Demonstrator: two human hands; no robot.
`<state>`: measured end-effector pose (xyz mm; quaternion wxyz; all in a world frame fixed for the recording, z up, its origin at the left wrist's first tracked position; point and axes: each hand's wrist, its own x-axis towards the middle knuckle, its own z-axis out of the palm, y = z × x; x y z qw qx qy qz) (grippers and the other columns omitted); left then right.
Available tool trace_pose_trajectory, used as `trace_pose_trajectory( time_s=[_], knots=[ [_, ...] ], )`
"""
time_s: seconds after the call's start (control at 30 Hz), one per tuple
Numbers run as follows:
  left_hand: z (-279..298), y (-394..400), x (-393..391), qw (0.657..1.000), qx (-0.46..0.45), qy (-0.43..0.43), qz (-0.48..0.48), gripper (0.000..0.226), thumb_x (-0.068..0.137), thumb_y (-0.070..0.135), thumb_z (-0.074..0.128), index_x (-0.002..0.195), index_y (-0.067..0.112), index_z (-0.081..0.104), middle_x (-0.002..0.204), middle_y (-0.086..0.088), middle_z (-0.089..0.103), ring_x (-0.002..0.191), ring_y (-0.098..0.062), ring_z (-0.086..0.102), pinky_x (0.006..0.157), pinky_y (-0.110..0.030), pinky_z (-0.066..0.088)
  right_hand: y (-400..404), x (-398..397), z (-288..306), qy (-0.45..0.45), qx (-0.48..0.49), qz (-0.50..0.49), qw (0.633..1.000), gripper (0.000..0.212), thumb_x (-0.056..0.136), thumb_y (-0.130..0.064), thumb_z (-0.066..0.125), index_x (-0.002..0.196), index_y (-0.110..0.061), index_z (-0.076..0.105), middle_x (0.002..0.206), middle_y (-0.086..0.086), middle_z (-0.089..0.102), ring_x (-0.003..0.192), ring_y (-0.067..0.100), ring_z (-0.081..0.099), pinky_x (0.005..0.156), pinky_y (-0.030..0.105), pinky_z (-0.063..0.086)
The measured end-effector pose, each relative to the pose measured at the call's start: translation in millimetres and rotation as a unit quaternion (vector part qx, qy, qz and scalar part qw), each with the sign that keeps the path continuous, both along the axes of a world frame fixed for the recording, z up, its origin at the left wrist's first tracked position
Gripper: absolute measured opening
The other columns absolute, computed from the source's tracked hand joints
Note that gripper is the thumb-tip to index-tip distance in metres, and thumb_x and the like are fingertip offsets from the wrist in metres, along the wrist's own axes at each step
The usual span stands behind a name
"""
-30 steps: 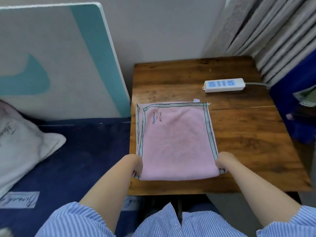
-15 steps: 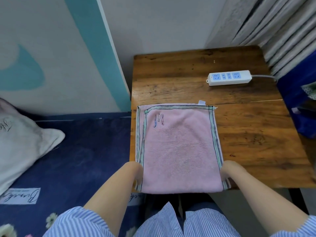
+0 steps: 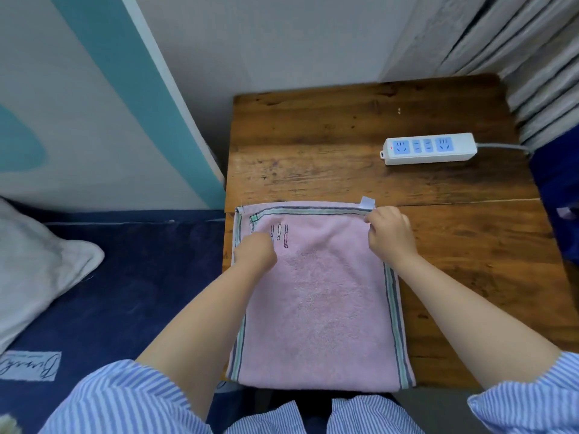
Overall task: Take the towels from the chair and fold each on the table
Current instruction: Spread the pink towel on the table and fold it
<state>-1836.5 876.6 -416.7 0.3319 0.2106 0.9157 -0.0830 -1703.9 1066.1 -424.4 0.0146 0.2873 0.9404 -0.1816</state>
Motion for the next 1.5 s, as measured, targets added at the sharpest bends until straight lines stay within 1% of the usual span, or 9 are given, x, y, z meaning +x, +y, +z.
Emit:
trace_pose_trajectory(
  time_s=[0.17,0.3,0.6,0.77,0.87,1.03,1.27,1.37,1.5],
  knots=[
    [-11.0,29.7,-22.9,0.999,0.034,0.026,0.021,0.039,0.09,0.0,0.039,0.127,0.008,0.048,0.128,-0.012,0.053,0.117,-0.029,0.051,0.085,-0.035,0.046,24.3,-20.3,-10.6,-0.1,-0.023,-0.011,0.995,0.037,0.087,-0.007,0.046,0.124,-0.007,0.051,0.126,0.01,0.053,0.12,0.029,0.043,0.098,0.037,0.03],
    [-25.2,52.8,-34.0,0.997,0.054,0.058,-0.01,0.039,0.086,-0.003,0.041,0.123,0.008,0.048,0.128,-0.01,0.051,0.12,-0.028,0.045,0.084,-0.038,0.042,40.1,-24.6,-19.9,-0.149,-0.034,0.0,0.988,0.033,0.087,-0.002,0.041,0.116,-0.008,0.057,0.115,0.011,0.06,0.111,0.03,0.051,0.089,0.035,0.036],
    [-15.9,39.4,-58.7,0.986,0.08,0.05,-0.139,0.024,0.097,0.019,0.04,0.097,0.007,0.06,0.098,-0.01,0.064,0.097,-0.029,0.056,0.077,-0.032,0.037,67.4,-26.2,11.9,-0.204,-0.271,0.05,0.939,0.031,0.095,-0.009,0.045,0.123,-0.007,0.057,0.13,0.008,0.056,0.119,0.023,0.051,0.094,0.029,0.041],
    [10.2,-0.7,-74.0,0.983,0.025,-0.124,-0.132,0.034,0.099,0.026,0.041,0.065,0.02,0.04,0.066,0.006,0.042,0.07,-0.017,0.044,0.056,-0.03,0.028,58.8,-34.4,14.3,-0.281,-0.336,0.108,0.892,0.023,0.092,-0.009,0.043,0.096,0.0,0.063,0.094,0.014,0.059,0.096,0.033,0.056,0.073,0.03,0.038],
    [10.7,-11.6,-87.3,0.982,0.034,-0.172,-0.069,0.035,0.097,0.024,0.044,0.063,0.017,0.041,0.066,0.005,0.04,0.066,-0.015,0.039,0.056,-0.027,0.028,60.6,-44.2,2.2,-0.229,-0.478,0.001,0.848,0.023,0.093,-0.007,0.036,0.074,-0.006,0.05,0.081,0.013,0.05,0.073,0.02,0.048,0.066,0.028,0.034],
    [11.3,-2.5,-100.6,0.99,0.023,-0.11,-0.084,0.035,0.1,0.03,0.038,0.069,0.015,0.044,0.069,0.002,0.044,0.075,-0.019,0.044,0.056,-0.028,0.029,66.3,-53.0,-16.2,-0.184,-0.612,-0.12,0.76,0.012,0.086,-0.004,0.041,0.078,-0.005,0.051,0.082,0.015,0.047,0.064,0.018,0.043,0.059,0.027,0.034],
    [-11.7,8.9,-107.7,0.993,0.018,-0.011,-0.119,0.022,0.097,0.018,0.042,0.106,0.009,0.06,0.11,-0.009,0.058,0.101,-0.027,0.056,0.077,-0.032,0.044,79.8,-71.7,-26.9,-0.286,-0.312,0.001,0.906,0.022,0.096,-0.015,0.037,0.09,-0.013,0.057,0.09,0.006,0.055,0.075,0.016,0.049,0.056,0.022,0.039],
    [-19.3,2.2,-111.4,0.996,0.046,0.02,-0.074,0.024,0.097,0.019,0.044,0.106,0.006,0.062,0.111,-0.012,0.055,0.102,-0.027,0.053,0.078,-0.032,0.044,76.2,-75.7,-28.6,-0.258,-0.193,0.03,0.946,0.026,0.094,-0.015,0.043,0.113,-0.01,0.061,0.108,0.009,0.06,0.09,0.019,0.051,0.068,0.025,0.041],
    [-25.8,-5.7,-111.4,0.997,0.058,0.01,-0.05,0.02,0.097,0.02,0.045,0.099,0.006,0.059,0.102,-0.009,0.051,0.093,-0.023,0.049,0.073,-0.032,0.04,70.9,-69.6,-29.0,-0.176,-0.085,0.05,0.979,0.024,0.091,-0.017,0.052,0.111,-0.01,0.064,0.113,0.008,0.053,0.106,0.021,0.045,0.077,0.026,0.037]
  ],
)
